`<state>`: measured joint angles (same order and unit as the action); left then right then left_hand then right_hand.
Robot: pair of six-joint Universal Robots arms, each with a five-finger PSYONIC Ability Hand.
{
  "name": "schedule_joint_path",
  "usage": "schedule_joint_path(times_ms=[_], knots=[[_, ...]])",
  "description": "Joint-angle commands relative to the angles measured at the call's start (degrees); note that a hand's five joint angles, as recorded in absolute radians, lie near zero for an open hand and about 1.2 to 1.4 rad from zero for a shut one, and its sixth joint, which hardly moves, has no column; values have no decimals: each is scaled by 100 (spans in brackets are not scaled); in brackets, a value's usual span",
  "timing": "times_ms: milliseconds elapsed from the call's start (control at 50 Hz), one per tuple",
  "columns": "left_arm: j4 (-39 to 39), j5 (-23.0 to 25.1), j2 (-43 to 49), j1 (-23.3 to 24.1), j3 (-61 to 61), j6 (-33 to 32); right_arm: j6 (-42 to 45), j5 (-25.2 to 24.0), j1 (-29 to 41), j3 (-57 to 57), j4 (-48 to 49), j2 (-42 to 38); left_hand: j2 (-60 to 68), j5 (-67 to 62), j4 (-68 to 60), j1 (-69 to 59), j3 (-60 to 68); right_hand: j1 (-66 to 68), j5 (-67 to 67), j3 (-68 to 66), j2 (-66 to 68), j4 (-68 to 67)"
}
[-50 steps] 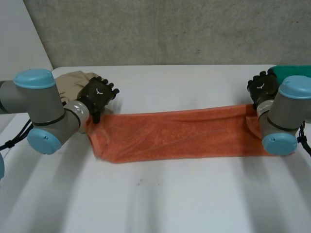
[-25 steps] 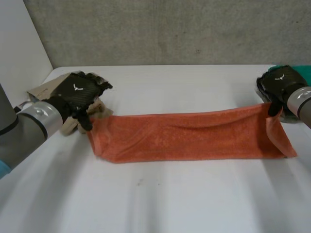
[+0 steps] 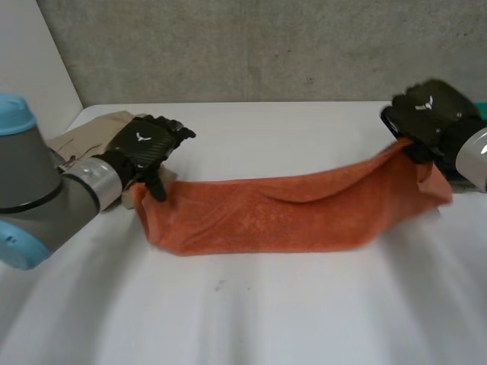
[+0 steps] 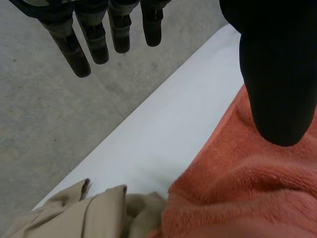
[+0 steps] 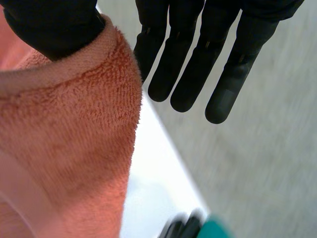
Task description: Fold the laundry.
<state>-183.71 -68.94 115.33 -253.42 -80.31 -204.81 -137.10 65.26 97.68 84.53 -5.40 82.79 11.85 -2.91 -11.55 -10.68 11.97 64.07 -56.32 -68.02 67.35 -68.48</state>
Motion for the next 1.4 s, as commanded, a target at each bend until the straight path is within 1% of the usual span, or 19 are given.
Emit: schedule_joint_path(times_ms=[20,120,240,260,320,340,420,480,560,660,700,720,780,800,880,1000,1120,1260,1400], knots=[[55,21,928,267,736,178,87,-1154,93,854,346,1914,-185,291,155,68,-197,1593,-1368,-1198,1265,-1152],[239,30,1543,539,1184,196,-491,-1761,6,960,680,2802,-185,291,155,68,-197,1593,-1368,-1198,1265,-1152],[310,-84,1992,803,1483,152,-1731,-2025,-328,828,1058,3278,-185,291,155,68,-197,1593,-1368,-1198,1265,-1152],[301,-171,2063,821,1579,143,-1880,-2052,-407,811,1146,3296,1882,-1776,-1912,-1998,1870,1593,-1368,-1198,1265,-1152],[292,-382,2081,777,1703,134,-2347,-2105,-776,810,1366,3270,6197,-6091,-6227,-6314,6185,1593,-1368,-1198,1265,-1152],[275,-557,2020,725,1738,152,-2400,-2122,-907,819,1375,3244,6809,-6703,-6839,-6925,6797,1593,-1368,-1198,1265,-1152],[109,-953,1801,549,1756,152,-2444,-2315,-1558,916,1384,2761,6815,-6709,-6845,-6932,6803,1593,-1368,-1198,1265,-1152],[-111,-964,1511,382,1695,64,-2331,-2290,-1401,802,1375,2103,6815,-6709,-6845,-6932,6803,1593,-1368,-1198,1265,-1152],[-357,-736,1185,233,1616,-59,-1656,-1396,-1094,338,1069,988,6815,-6709,-6845,-6932,6803,1593,-1368,-1198,1265,-1152],[-955,-313,763,4,1790,-138,-1056,-577,-672,-533,804,-86,6815,-6709,-6845,-6932,6803,1593,-1368,-1198,1265,-1152],[-1331,-313,701,-66,2140,-112,-1029,-269,-400,-884,786,-385,6815,-6709,-6845,-6932,6803,1593,-1368,-1198,1265,-1152],[-1490,-348,692,-93,2308,-103,-1055,150,-146,-1269,830,-656,6815,-6709,-6845,-6932,6803,1593,-1368,-1198,1265,-1152],[-1938,-479,692,-172,3071,19,-1134,767,110,-1886,988,-975,6815,-6709,-6845,-6932,6803,1593,-1368,-1198,1265,-1152],[-2010,-506,701,-198,3240,55,-1239,1213,259,-2244,1223,-1149,6815,-6709,-6845,-6932,6803,1593,-1368,-1198,1265,-1152],[-2169,-673,675,-330,3935,274,-1530,1884,445,-2766,2163,-1327,6815,-6709,-6845,-6932,6803,1593,-1368,-1198,1265,-1152],[-2072,-796,342,-523,3630,582,-1671,2070,515,-2679,3378,-1274,6815,-6709,-6845,-6932,6803,1593,-1368,-1198,1265,-1152],[-2230,-612,-212,-734,2320,714,-1645,1983,498,-2144,3107,-1143,6815,-6709,-6845,-6932,6803,1593,-1368,-1198,1265,-1152],[-2432,56,-880,-840,387,872,-1636,1491,287,-1124,2878,-940,6815,-6709,-6845,-6932,6803,1593,-1368,-1198,1265,-1152],[-2012,557,-1442,-858,-1553,715,-1286,1262,-46,-18,2142,-765,6815,-6709,-6845,-6932,6803,1593,-1368,-1198,1265,-1152]])
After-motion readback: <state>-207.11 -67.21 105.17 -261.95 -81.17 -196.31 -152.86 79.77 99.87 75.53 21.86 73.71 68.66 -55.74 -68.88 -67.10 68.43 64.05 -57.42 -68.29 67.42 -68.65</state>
